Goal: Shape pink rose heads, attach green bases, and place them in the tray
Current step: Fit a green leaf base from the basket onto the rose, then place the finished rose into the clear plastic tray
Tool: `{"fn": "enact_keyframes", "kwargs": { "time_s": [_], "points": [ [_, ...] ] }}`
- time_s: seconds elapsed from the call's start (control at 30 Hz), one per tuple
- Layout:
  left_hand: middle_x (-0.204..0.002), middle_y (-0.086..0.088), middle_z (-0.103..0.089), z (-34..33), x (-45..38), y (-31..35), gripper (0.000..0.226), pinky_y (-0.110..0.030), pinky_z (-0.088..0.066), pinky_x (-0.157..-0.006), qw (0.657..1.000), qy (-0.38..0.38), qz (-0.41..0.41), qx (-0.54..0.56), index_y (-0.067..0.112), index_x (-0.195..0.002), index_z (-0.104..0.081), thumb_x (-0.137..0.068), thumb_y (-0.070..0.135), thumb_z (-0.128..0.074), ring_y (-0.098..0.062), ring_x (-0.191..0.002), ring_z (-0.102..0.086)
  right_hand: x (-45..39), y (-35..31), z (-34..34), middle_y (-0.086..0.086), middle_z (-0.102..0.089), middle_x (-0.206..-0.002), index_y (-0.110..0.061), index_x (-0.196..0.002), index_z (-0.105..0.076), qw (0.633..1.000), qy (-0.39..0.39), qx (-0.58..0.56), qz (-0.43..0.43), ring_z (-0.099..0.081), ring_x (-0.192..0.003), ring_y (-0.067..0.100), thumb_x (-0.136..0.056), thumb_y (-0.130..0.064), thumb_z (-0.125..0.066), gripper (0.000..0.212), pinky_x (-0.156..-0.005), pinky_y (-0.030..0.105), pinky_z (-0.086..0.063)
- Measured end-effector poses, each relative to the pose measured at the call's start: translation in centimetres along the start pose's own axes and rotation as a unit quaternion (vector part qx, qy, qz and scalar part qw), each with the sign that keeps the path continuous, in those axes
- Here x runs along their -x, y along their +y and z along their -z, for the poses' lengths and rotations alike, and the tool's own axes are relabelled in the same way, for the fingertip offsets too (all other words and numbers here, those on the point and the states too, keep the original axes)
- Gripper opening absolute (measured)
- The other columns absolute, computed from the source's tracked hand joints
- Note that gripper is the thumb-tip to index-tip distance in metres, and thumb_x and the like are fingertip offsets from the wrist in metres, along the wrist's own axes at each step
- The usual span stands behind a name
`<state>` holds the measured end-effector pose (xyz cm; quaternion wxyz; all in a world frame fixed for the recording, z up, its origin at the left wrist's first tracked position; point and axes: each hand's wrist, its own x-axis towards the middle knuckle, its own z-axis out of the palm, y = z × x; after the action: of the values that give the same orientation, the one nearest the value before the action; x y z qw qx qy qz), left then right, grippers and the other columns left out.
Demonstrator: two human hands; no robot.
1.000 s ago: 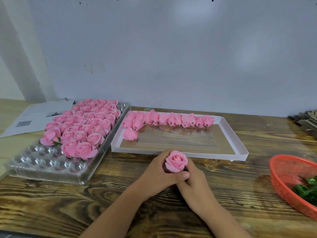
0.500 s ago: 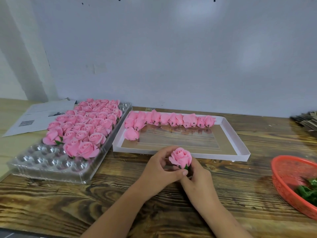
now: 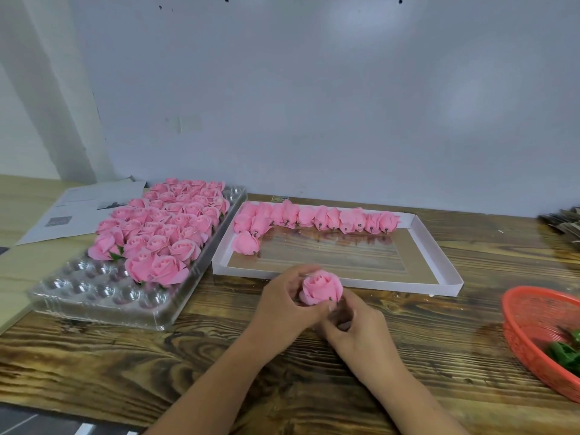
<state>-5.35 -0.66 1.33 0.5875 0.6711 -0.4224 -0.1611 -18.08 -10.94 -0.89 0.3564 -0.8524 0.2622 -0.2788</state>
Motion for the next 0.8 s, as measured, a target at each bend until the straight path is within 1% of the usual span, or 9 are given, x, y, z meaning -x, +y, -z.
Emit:
{"fn": "enact_keyframes", "kwargs": {
  "time_s": [0.17, 0.27, 0.37, 0.43, 0.47, 0.53, 0.63, 0.73, 0.8],
  "points": [
    [-0.1, 0.016, -0.076, 6.1, 1.2, 2.7, 0.047, -0.014, -0.056, -0.069, 0.993, 0.11, 0.004, 0.047, 0.04, -0.108, -0.068, -0.069, 0.025, -0.088, -0.002, -0.088, -0.073, 0.0, 0.4, -0.1, -0.026, -0.066, -0.089, -0.03, -0.138, -0.052, 1.0, -0.018, 0.007, -0.019, -0.063, -0.084, -0.002, -0.089, -0.03, -0.07, 0.052, -0.074, 0.023, -0.055],
    [-0.095, 0.018, -0.076, 11.6, 2.2, 4.2, 0.048, -0.013, -0.056, -0.061, 0.979, 0.205, 0.015, -0.009, 0.044, -0.102, -0.066, -0.057, 0.04, -0.083, 0.0, -0.079, -0.072, 0.1, 0.1, 0.1, -0.039, -0.057, -0.098, -0.031, -0.143, -0.046, 0.999, -0.039, 0.018, -0.02, -0.061, -0.087, -0.005, -0.094, -0.027, -0.063, 0.052, -0.073, 0.021, -0.054],
    [-0.087, 0.017, -0.073, 17.4, 3.3, 4.9, 0.038, -0.01, -0.055, -0.059, 0.956, 0.287, 0.001, -0.067, 0.052, -0.093, -0.065, -0.062, 0.037, -0.082, 0.004, -0.073, -0.068, 0.2, 0.0, 0.2, -0.026, -0.063, -0.092, -0.029, -0.143, -0.046, 0.999, -0.041, 0.009, -0.025, -0.061, -0.088, -0.006, -0.095, -0.023, -0.06, 0.05, -0.071, 0.014, -0.051],
    [-0.092, 0.019, -0.068, 21.8, 3.8, 4.3, 0.038, -0.006, -0.054, -0.065, 0.94, 0.323, 0.016, -0.105, 0.055, -0.099, -0.063, -0.07, 0.038, -0.081, 0.002, -0.079, -0.064, 0.2, -0.2, 0.2, -0.023, -0.063, -0.093, -0.03, -0.144, -0.045, 0.999, -0.042, 0.007, -0.025, -0.061, -0.088, -0.006, -0.096, -0.022, -0.059, 0.05, -0.073, 0.016, -0.052],
    [-0.103, 0.015, -0.067, 23.9, 3.9, 3.4, 0.044, -0.013, -0.056, -0.077, 0.938, 0.326, 0.041, -0.11, 0.05, -0.112, -0.062, -0.073, 0.038, -0.08, -0.006, -0.09, -0.064, 0.2, -0.2, 0.2, -0.023, -0.063, -0.094, -0.03, -0.144, -0.044, 0.999, -0.043, 0.007, -0.027, -0.06, -0.088, -0.006, -0.096, -0.022, -0.058, 0.051, -0.074, 0.017, -0.053],
    [-0.127, -0.003, -0.064, 27.5, 4.0, 1.0, 0.061, -0.039, -0.051, -0.098, 0.937, 0.311, 0.122, -0.102, 0.03, -0.134, -0.055, -0.078, 0.033, -0.08, -0.023, -0.111, -0.061, 0.1, -0.2, 0.2, -0.024, -0.062, -0.095, -0.031, -0.145, -0.043, 0.998, -0.045, 0.011, -0.03, -0.059, -0.089, -0.008, -0.097, -0.022, -0.058, 0.051, -0.072, 0.014, -0.052],
    [-0.128, -0.013, -0.064, 29.4, 4.2, -1.3, 0.059, -0.05, -0.049, -0.097, 0.923, 0.313, 0.163, -0.153, 0.02, -0.136, -0.054, -0.084, 0.02, -0.081, -0.026, -0.109, -0.061, 0.2, -0.3, 0.2, -0.024, -0.062, -0.095, -0.031, -0.145, -0.043, 0.998, -0.045, 0.015, -0.031, -0.059, -0.089, -0.009, -0.097, -0.022, -0.057, 0.05, -0.07, 0.009, -0.049],
    [-0.112, -0.011, -0.069, 28.9, 3.6, -2.8, 0.054, -0.054, -0.056, -0.089, 0.922, 0.304, 0.173, -0.165, 0.027, -0.125, -0.062, -0.078, 0.015, -0.086, -0.031, -0.093, -0.07, 0.3, -0.4, 0.3, -0.024, -0.063, -0.095, -0.031, -0.144, -0.043, 0.998, -0.048, 0.016, -0.032, -0.059, -0.089, -0.009, -0.098, -0.021, -0.057, 0.05, -0.07, 0.008, -0.049],
    [-0.108, -0.007, -0.07, 28.6, 2.9, -3.7, 0.054, -0.052, -0.057, -0.087, 0.92, 0.301, 0.172, -0.185, 0.028, -0.123, -0.064, -0.076, 0.017, -0.088, -0.024, -0.089, -0.069, 0.3, -0.4, 0.3, -0.023, -0.062, -0.096, -0.031, -0.144, -0.043, 0.998, -0.05, 0.017, -0.035, -0.059, -0.089, -0.009, -0.098, -0.021, -0.057, 0.05, -0.07, 0.008, -0.048]
  ]
}}
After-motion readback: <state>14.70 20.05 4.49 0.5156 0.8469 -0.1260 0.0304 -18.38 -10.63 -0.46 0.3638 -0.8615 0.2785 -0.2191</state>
